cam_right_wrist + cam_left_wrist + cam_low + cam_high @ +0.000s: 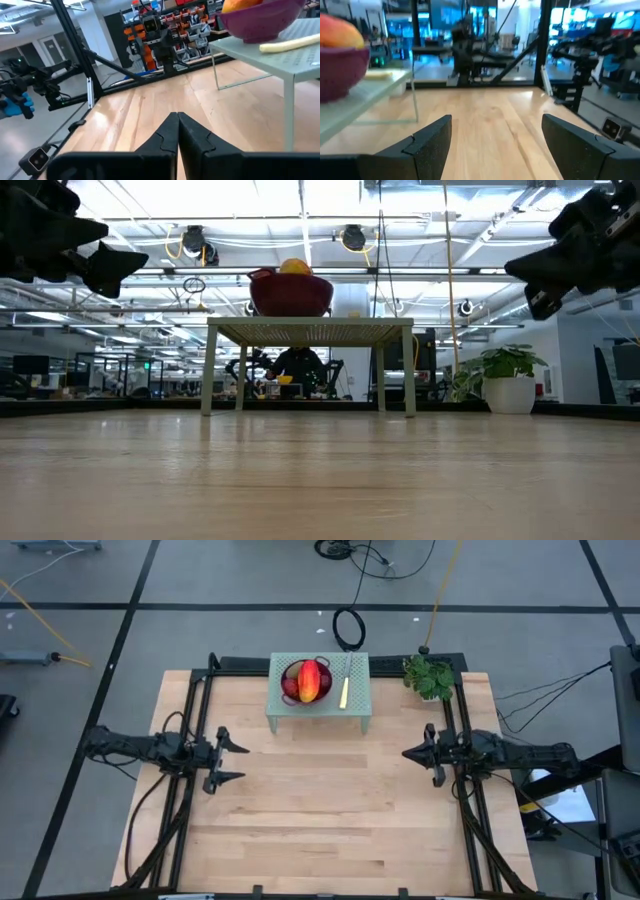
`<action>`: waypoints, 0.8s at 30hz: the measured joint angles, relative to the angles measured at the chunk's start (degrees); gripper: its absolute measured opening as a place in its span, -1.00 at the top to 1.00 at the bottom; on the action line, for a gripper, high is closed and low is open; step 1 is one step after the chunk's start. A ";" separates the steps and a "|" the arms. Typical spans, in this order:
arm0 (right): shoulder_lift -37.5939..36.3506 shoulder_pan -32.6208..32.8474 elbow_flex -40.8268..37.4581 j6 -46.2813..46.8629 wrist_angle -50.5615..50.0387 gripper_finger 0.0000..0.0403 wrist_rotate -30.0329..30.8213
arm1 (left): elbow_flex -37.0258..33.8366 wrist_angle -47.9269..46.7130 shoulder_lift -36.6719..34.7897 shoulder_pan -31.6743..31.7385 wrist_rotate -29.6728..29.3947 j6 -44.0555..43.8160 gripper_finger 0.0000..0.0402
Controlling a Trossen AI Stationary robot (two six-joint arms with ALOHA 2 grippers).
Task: Pick & Place Fruit
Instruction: Return to Home Position
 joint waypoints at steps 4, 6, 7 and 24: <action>-0.05 -0.01 -3.63 0.02 5.69 1.00 -0.19 | -0.53 1.09 -0.05 0.02 1.25 0.45 -0.54; 0.03 0.00 -4.98 0.00 6.18 1.00 -0.13 | -0.53 0.93 -0.01 0.02 1.29 0.43 -0.54; 0.01 -0.02 -5.36 0.06 6.12 1.00 -0.11 | -0.53 0.91 -0.01 0.02 1.29 0.23 -0.54; 0.06 -0.01 -6.94 1.92 5.36 1.00 -0.11 | -0.77 2.68 -0.01 0.00 1.22 0.08 -0.54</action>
